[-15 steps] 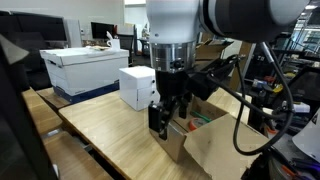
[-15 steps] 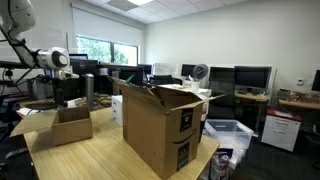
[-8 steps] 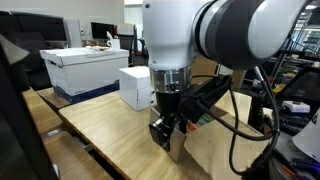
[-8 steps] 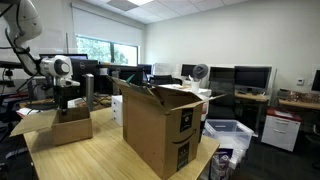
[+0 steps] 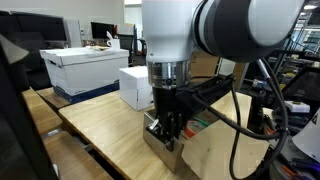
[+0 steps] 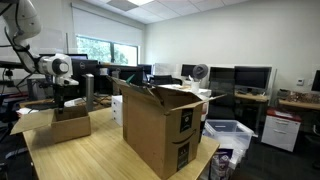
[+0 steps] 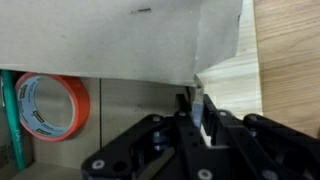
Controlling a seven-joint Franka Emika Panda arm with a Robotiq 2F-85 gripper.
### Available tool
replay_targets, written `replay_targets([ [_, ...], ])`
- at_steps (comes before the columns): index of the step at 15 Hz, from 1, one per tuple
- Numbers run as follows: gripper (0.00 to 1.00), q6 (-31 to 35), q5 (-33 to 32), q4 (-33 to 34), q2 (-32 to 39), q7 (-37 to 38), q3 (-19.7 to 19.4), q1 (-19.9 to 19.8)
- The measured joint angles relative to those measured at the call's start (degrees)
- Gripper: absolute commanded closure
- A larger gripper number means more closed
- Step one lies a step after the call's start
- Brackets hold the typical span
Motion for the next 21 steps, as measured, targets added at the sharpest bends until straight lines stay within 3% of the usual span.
replay_targets([
  [9, 0.94, 4.5, 12.9, -0.2, -2.2, -4.4, 1.3, -2.3],
  [21, 0.94, 5.9, 41.0, -0.8, -6.7, -31.6, 3.6, -10.2],
])
